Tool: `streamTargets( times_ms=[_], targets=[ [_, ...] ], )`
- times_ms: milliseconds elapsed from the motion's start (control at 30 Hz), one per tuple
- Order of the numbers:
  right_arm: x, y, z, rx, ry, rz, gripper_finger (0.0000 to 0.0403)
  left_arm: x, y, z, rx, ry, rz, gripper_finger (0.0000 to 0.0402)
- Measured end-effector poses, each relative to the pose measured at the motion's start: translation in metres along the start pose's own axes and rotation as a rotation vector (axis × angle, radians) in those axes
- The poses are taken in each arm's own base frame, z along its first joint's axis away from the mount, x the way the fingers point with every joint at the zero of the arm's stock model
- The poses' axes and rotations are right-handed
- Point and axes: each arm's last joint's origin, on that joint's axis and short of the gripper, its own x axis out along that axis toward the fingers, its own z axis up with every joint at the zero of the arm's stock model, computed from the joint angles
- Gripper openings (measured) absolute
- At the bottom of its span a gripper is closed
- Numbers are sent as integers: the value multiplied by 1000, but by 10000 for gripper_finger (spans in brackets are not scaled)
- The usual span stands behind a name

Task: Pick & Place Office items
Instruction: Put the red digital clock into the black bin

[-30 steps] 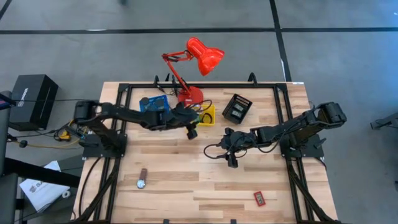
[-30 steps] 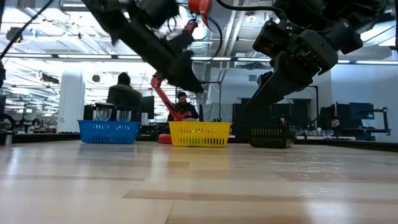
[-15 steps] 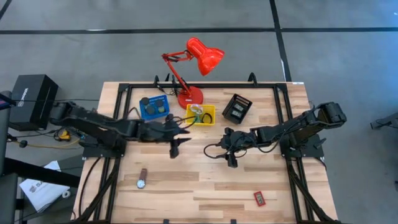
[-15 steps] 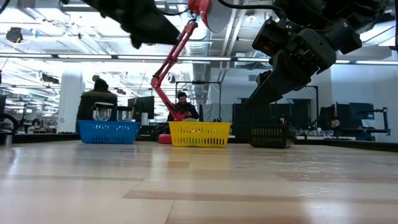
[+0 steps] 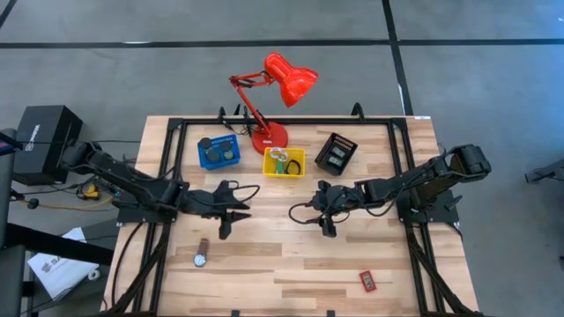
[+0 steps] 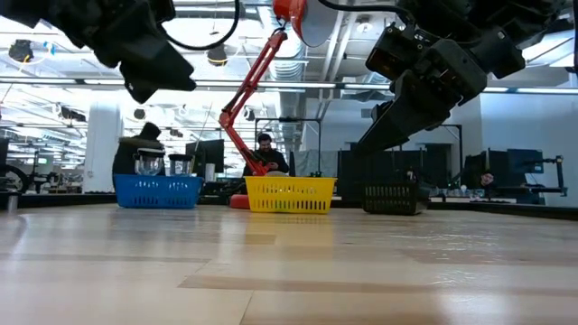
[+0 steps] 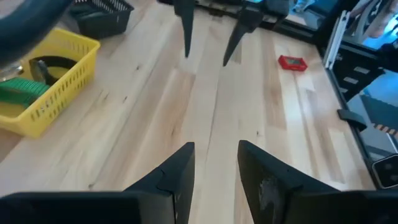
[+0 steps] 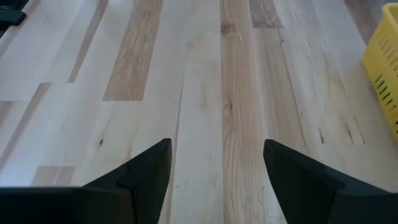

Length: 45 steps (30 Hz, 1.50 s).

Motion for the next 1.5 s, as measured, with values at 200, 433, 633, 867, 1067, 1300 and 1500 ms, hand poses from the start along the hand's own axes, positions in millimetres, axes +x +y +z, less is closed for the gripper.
streamTargets(
  times_ms=[200, 433, 633, 867, 1067, 1300, 1500],
  targets=[
    [0, 0, 0, 0, -1, 0, 245, 2, 5, -3, -3, 5, 25, 117],
    [0, 0, -1, 68, 8, -1, 245, 3, 8, -1, -15, -13, 46, 117],
    [-13, -7, -9, 287, 130, -49, 245, 3, 8, 0, -16, -17, 43, 117],
    [-56, -3, -7, 534, 173, -71, 245, 3, 8, 0, -17, -17, 43, 117],
    [-85, 7, 4, 583, 71, 6, 245, 3, 8, 0, -19, -23, 41, 117],
    [-91, 15, 13, 572, -21, 78, 245, 3, 8, 1, -19, -24, 40, 117],
    [-78, 8, 25, 422, -131, 77, 245, 3, 8, 1, -20, -26, 39, 117]
  ],
)
